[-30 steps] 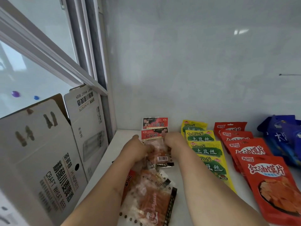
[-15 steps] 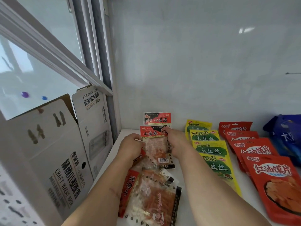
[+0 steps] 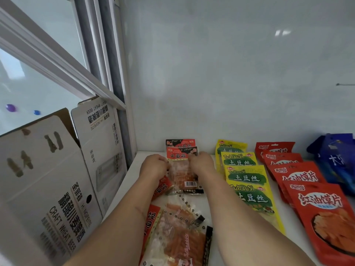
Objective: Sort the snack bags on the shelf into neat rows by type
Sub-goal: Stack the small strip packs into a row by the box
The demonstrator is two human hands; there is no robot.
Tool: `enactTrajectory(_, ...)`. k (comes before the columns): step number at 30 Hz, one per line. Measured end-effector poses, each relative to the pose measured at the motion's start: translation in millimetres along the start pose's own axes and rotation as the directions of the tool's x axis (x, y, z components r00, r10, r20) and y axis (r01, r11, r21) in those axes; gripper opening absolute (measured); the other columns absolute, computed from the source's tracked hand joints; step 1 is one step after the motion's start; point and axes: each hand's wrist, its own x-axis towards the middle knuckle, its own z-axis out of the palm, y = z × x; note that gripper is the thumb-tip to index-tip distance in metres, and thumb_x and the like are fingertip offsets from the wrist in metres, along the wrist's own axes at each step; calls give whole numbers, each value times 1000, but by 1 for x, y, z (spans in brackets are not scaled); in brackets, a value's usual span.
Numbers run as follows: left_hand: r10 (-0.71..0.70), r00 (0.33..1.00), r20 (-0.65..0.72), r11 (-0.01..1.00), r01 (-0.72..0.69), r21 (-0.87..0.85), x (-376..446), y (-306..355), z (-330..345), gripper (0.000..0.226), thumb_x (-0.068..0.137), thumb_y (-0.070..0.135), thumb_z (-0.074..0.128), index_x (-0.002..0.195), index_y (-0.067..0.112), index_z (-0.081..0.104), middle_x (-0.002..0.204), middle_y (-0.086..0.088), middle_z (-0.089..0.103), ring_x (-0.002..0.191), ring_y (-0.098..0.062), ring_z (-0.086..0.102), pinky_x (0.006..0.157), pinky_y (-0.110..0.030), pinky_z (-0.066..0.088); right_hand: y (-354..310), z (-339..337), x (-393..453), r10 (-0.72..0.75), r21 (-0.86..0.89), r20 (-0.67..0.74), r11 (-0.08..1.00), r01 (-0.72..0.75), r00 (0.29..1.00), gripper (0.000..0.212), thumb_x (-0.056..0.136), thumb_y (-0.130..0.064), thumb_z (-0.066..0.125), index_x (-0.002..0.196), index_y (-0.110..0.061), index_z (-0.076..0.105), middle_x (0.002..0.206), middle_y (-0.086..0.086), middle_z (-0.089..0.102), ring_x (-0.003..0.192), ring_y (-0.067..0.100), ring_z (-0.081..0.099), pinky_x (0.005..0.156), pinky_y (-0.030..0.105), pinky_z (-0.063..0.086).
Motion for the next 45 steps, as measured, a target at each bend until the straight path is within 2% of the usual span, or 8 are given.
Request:
enactTrajectory(6,97,995,-2,983,-96,156,7,2,5,12,86,13,65,75,18,68,88,-8,72,86,-26,66,82,-43,57,2,4,7,-25,-96,-55,995,20,998,26,98,-23,54,113,-3,61,114,18,67,105,35,62,73,30,42)
enactTrajectory(9,169,985,-29,952,-155,266,8,2,2,15,92,25,59,97,16,70,104,-4,71,90,-20,62,75,-33,49,0,6,5,-32,-125,-79,992,22,996,29,96,-25,55,116,-4,56,118,18,65,107,35,61,74,30,41)
enactTrajectory(14,297,952,-77,891,-247,382,-5,6,-11,33,98,34,52,126,18,62,126,-5,65,112,-26,59,79,-30,42,-2,3,-16,-142,-307,-138,947,93,980,50,96,-32,54,134,-2,45,137,22,48,126,40,46,99,41,40)
enactTrajectory(22,441,893,-92,790,-338,511,-65,-5,-39,36,99,39,49,127,18,61,127,-5,64,108,-25,60,76,-32,44,9,-23,-84,-310,-528,-7,809,260,951,39,97,-39,46,126,-16,58,127,11,60,118,32,54,93,38,45)
enactTrajectory(28,436,887,-151,746,-263,612,-132,-32,-56,40,101,43,43,134,21,53,133,-4,56,110,-27,61,81,-36,51,28,-25,-130,-317,-557,132,760,335,939,44,100,-49,41,124,-17,59,121,7,65,110,29,61,81,36,48)
enactTrajectory(34,409,885,-220,702,-152,696,-200,-48,-66,46,99,59,35,113,19,52,86,-4,69,79,-30,67,61,-32,50,44,-19,-159,-350,-564,133,743,361,927,59,99,-58,35,140,-17,49,137,9,54,125,31,50,94,39,44)
enactTrajectory(38,304,935,-185,685,-79,724,-222,-61,-61,61,94,70,29,115,16,46,94,-9,71,88,-35,68,64,-36,47,53,-15,-170,-349,-538,78,774,334,934,58,99,-57,37,136,-15,52,133,10,56,121,31,52,93,39,44)
enactTrajectory(45,211,952,-221,889,-93,449,-229,-72,-46,83,95,59,45,152,12,8,96,-8,71,88,-32,67,70,-41,53,56,-19,-176,-295,-332,-10,902,275,955,53,98,-50,47,136,-13,52,132,9,58,121,31,55,93,39,46)
